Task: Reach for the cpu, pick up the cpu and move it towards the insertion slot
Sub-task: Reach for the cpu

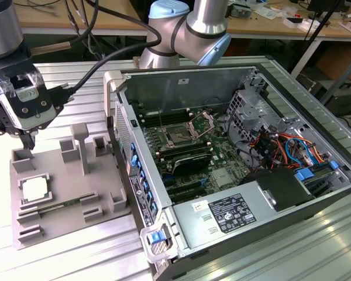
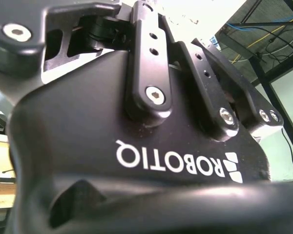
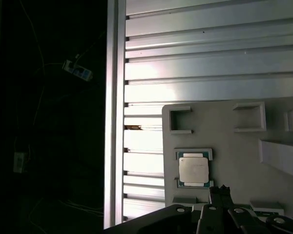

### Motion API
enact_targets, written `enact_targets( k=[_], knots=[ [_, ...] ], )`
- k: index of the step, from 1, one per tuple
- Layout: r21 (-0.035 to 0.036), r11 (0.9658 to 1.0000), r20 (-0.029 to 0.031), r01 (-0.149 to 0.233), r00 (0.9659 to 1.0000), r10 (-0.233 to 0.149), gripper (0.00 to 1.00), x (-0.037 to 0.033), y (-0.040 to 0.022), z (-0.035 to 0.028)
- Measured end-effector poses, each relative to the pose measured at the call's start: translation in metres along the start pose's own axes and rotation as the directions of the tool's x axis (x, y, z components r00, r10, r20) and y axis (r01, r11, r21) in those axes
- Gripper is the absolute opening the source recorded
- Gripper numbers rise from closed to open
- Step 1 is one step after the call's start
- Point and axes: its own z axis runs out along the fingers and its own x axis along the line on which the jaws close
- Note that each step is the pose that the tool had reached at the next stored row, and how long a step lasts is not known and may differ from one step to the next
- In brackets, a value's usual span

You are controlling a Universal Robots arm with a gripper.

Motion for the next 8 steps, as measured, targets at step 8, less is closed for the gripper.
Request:
enact_targets(
  k=[8],
  knots=[
    [0.0, 1.0, 0.0, 0.0, 1.0, 0.0, 0.11, 0.0, 0.0, 0.0016]
  ],
)
